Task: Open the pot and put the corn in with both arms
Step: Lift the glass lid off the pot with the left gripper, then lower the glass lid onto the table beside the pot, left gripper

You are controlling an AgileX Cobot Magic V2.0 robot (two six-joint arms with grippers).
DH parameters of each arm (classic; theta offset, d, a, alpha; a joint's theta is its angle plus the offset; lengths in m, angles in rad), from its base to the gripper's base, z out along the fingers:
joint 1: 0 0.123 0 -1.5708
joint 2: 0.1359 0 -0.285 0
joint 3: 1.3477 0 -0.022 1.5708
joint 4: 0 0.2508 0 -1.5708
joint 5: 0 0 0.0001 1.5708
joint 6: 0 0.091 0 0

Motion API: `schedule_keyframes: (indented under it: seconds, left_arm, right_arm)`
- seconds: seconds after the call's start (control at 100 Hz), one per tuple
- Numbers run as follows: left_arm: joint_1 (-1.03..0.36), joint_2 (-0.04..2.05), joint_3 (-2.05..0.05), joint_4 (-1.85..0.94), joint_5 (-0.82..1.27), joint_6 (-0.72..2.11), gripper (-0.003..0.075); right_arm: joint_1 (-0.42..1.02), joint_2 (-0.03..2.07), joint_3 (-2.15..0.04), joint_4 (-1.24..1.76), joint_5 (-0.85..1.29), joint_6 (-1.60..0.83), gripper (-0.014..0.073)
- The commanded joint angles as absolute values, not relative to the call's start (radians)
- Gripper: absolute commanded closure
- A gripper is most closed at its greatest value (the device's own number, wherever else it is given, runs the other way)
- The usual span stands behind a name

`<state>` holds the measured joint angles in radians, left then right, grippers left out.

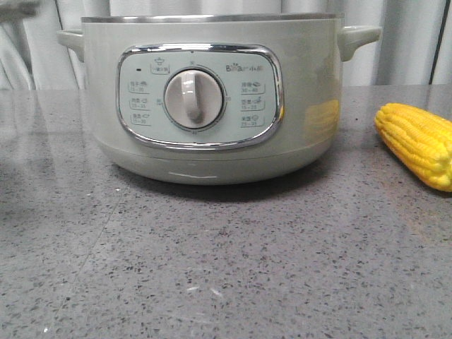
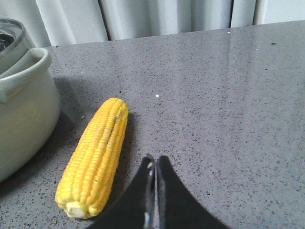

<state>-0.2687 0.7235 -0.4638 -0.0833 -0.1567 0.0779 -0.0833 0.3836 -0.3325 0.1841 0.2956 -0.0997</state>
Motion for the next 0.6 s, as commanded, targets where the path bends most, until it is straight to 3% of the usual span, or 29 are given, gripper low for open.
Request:
schedule_keyframes:
  seconds: [0.0, 0.25, 0.59]
  left_arm:
    - [-0.263, 0.716, -0.450, -0.094, -0.405, 0.078, 0.0741]
    - [-0.263, 0.823, -0.400, -0.094, -0.436, 0.078, 0.0741]
    - [-0.263, 1.070, -0.400, -0.094, -0.639, 0.078, 0.0741]
  right_arm:
    - [-0.081, 0.396, -0.358, 0.189, 0.216, -0.104, 0.0657]
    - [-0.081, 0.396, -0.358, 0.189, 0.216, -0.104, 0.0657]
    - [-0.081, 0.396, -0.358, 0.189, 0.216, -0.104, 0.0657]
